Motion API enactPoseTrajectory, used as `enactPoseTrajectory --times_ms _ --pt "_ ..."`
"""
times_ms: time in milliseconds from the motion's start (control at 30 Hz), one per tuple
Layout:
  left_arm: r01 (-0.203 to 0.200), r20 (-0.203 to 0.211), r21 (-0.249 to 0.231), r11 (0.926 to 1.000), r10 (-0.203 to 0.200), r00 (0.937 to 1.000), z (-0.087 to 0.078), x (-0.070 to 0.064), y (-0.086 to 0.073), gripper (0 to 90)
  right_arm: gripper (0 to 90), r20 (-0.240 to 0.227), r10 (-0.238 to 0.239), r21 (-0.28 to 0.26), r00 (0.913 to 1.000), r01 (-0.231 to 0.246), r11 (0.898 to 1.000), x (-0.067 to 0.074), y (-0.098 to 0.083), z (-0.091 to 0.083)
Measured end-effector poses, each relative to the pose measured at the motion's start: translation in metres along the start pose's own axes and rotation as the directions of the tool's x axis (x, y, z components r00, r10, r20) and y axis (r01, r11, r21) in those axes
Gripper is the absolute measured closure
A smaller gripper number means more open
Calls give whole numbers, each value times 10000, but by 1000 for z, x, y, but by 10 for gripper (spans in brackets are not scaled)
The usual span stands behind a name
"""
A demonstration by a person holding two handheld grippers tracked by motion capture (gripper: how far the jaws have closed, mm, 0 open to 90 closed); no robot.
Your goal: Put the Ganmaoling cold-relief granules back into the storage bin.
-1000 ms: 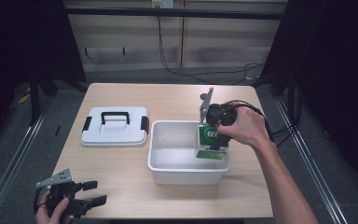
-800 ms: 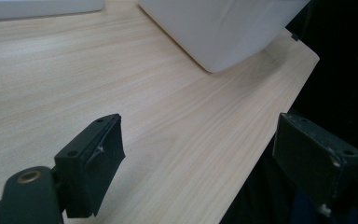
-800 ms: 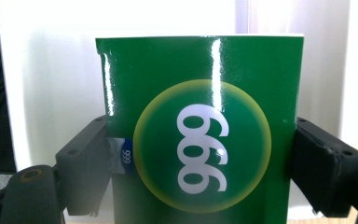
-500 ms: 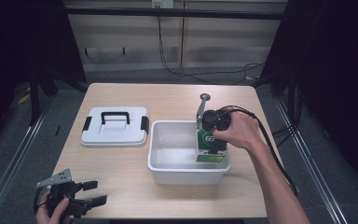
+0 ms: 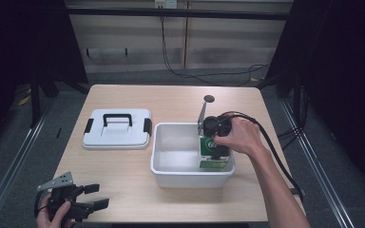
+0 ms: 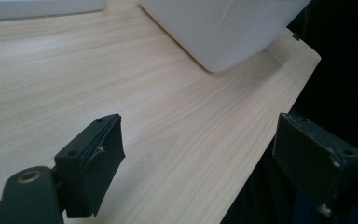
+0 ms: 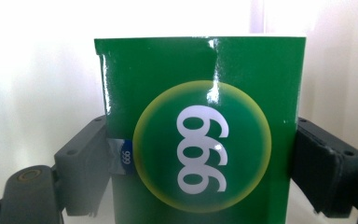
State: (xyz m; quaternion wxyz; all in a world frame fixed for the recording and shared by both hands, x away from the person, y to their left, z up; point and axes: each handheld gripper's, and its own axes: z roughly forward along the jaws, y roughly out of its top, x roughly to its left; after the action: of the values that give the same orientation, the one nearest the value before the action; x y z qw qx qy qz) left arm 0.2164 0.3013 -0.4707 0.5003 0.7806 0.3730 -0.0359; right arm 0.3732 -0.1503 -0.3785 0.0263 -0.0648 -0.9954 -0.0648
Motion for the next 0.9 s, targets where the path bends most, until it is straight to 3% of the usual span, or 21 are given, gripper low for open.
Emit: enactPoseTrajectory --times_ms 500,567,600,900 --pt "-41 14 17 10000 41 10000 0 0 0 160 143 -52 158 487 9999 -155 9987 0 3 18" --pt "-61 29 10 10000 61 10000 0 0 0 160 143 -92 -196 581 9998 201 9981 -1 5 24" --pt "-55 29 5 10000 55 10000 0 0 0 160 143 -111 -8 650 9999 15 9979 1 6 24" --pt "-83 21 58 9999 83 10000 1 0 0 160 140 -109 75 976 9999 -64 9952 -2 8 37"
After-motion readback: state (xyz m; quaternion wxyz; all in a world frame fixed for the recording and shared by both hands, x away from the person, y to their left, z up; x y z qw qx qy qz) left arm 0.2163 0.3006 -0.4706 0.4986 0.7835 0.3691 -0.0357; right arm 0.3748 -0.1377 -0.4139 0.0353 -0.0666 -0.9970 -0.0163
